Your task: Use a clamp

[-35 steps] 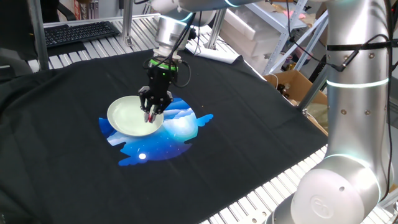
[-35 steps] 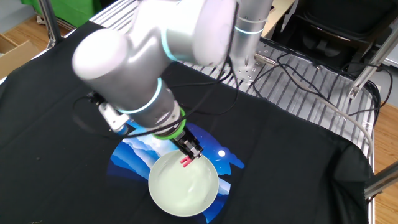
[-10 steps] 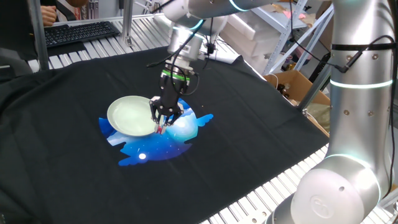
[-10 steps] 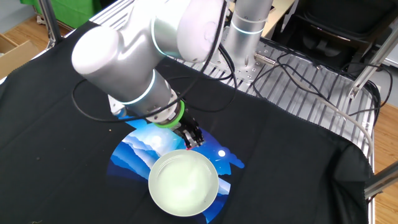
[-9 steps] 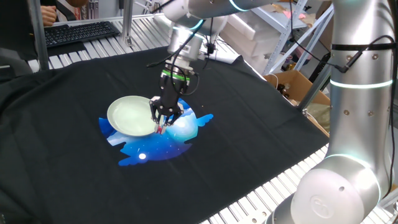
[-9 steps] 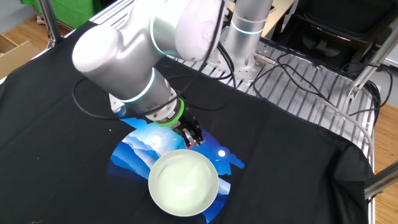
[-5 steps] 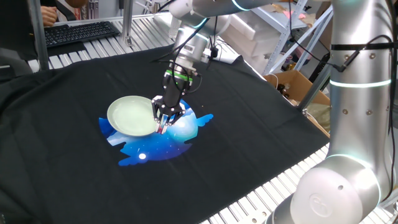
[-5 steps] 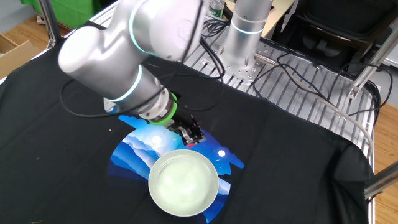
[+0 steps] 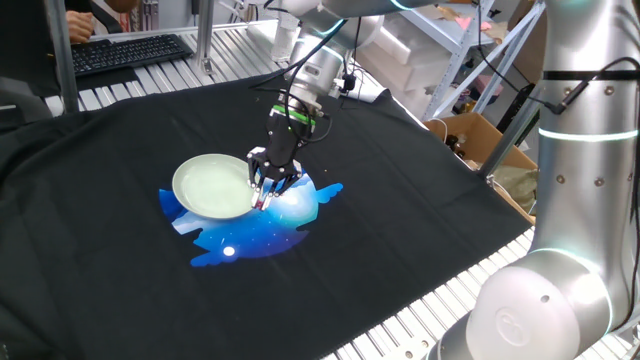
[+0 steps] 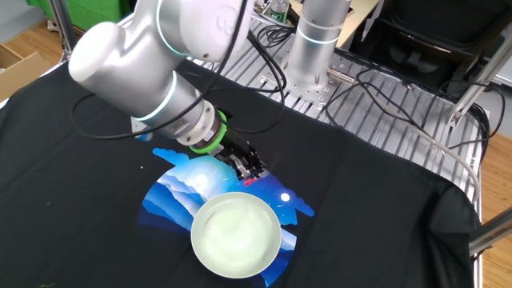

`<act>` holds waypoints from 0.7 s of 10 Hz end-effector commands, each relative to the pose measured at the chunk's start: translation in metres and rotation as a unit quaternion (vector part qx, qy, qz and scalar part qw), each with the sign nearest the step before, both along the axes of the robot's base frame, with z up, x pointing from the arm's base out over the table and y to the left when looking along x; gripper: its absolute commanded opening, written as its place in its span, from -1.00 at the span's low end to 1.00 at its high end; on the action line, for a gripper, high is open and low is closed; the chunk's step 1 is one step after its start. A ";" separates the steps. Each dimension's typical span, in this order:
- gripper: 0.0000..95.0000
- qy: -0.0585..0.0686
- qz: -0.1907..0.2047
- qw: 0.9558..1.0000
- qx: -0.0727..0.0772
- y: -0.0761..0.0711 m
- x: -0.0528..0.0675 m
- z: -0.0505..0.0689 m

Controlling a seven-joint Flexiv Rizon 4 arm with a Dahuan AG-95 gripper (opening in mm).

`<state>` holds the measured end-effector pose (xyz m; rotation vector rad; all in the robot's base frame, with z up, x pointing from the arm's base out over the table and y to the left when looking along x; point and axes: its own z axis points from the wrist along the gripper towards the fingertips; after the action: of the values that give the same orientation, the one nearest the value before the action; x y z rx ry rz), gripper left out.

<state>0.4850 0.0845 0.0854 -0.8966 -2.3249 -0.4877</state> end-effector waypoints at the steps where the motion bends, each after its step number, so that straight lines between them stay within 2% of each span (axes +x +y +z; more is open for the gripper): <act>1: -1.00 0.014 -0.014 1.000 0.015 0.001 0.009 0.003; 4: -1.00 0.021 -0.021 0.999 0.021 0.002 0.016 0.006; 5: -1.00 0.024 -0.027 0.999 0.032 0.002 0.017 0.006; 7: -1.00 0.028 -0.028 0.999 0.036 0.002 0.019 0.007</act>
<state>0.5056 0.0865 0.0923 -0.9284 -2.2203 -0.5628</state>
